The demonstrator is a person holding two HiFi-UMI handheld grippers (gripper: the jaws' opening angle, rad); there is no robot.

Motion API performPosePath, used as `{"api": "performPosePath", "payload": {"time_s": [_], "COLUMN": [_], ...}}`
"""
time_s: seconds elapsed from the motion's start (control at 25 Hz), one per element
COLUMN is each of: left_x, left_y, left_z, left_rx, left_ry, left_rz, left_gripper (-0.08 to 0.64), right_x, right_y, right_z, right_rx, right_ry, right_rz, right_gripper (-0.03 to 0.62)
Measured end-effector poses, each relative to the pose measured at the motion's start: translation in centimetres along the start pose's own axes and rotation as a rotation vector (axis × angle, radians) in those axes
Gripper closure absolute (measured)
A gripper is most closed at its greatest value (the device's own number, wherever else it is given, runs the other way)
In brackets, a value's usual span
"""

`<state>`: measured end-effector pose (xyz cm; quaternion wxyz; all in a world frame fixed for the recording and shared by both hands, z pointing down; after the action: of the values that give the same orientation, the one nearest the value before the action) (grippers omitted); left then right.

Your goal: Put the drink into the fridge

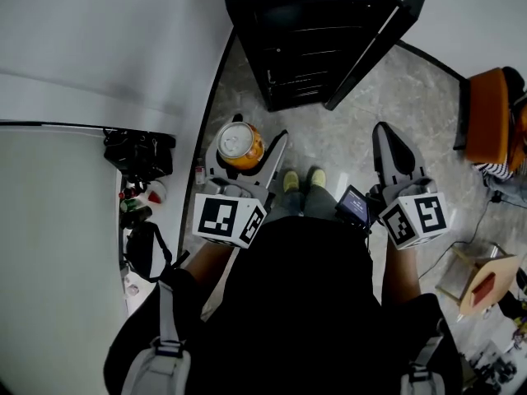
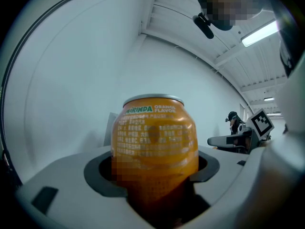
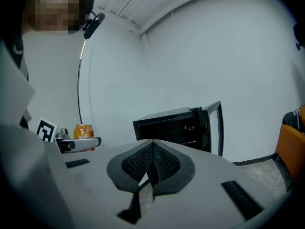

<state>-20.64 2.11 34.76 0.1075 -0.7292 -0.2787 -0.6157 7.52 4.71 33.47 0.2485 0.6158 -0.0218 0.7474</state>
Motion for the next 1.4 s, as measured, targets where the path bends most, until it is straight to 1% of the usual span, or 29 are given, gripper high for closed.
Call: {"api": "performPosePath", "payload": {"time_s": [0.48,0.84,1.04,1.2,1.4], "left_x": [-0.5,-1.2,-2.0,-2.5,-3.3], "left_y": [1.3,5.2,7.2,8.9,11.1], "left_z": [-0.2,0.1,0.5,0.8,1.1], "left_rx": [-0.017,-0.034,-0.041,-0.058,-0.071], "left_ry": [-0.010,0.000,0.023,0.014,0.023], "left_rz": [0.001,-0.005,0.001,0.014,0.026], "left_gripper": [0.209,0.209,0.210,0.210,0.210], "right_x": [-0.5,-1.9,-3.1,-4.0,-5.1], "right_y": [1.5,3.7,4.9,5.9,7.3], "right_z": [1.3,4.6,6.2,7.7,9.7], "right_rx": [-0.007,-0.020,-0.041,-0.058,-0.074], "right_ry": [0.005,0.018,0.012,0.005,0.001], "right_rz": [-0.003,0.013,0.031,0.037,0.050], "right_gripper": [0.584,0.584,0.584,0.584,0.584]}}
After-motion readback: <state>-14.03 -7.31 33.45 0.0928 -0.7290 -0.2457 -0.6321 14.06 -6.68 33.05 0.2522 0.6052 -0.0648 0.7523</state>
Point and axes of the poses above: the fingertips, and each gripper's own axes: y forward along the fingers, z to its right, x out of its underside, the point moved 9 cm from there along -y, backward along the fingers, and after that the axes turned 2 degrees about -z, right-handed, at the moved point
